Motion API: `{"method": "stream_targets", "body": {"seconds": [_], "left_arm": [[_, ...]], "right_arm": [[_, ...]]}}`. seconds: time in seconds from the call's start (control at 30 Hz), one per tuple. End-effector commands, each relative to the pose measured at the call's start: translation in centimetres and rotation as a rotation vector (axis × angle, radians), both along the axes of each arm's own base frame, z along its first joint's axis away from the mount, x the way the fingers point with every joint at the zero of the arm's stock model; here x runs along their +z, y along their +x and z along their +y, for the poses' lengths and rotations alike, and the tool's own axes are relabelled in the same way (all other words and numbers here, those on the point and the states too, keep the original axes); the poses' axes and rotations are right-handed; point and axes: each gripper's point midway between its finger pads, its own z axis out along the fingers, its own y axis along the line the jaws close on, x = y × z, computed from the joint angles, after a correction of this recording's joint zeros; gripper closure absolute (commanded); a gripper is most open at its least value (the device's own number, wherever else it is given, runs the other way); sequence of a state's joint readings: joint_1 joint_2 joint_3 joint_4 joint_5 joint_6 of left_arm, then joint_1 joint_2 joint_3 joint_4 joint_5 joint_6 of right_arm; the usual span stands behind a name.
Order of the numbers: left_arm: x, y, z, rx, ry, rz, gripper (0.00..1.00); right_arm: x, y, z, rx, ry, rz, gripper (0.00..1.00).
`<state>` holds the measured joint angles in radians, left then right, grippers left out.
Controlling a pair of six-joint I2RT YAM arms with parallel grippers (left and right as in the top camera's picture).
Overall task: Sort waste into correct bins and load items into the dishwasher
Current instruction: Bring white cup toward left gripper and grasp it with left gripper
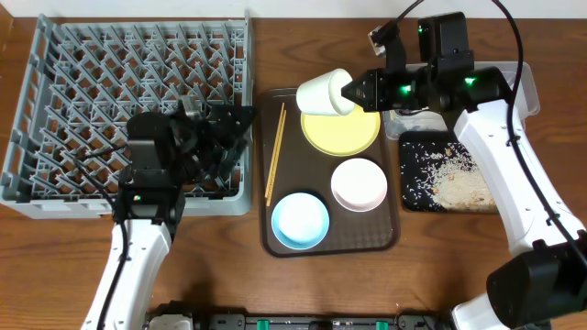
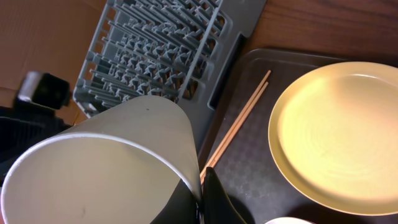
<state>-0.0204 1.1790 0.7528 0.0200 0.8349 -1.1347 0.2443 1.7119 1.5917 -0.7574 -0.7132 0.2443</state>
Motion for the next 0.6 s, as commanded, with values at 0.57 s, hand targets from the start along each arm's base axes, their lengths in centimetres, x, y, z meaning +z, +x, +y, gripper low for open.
{"method": "stream_targets", "body": {"seconds": [0.57], "left_arm": [[6.9,-5.6,-4.4,-0.543,-0.142,-0.380,0.03]], "right_arm": [[3.2,-2.5,3.3,0.479,0.528,-0.049,0.99]]}}
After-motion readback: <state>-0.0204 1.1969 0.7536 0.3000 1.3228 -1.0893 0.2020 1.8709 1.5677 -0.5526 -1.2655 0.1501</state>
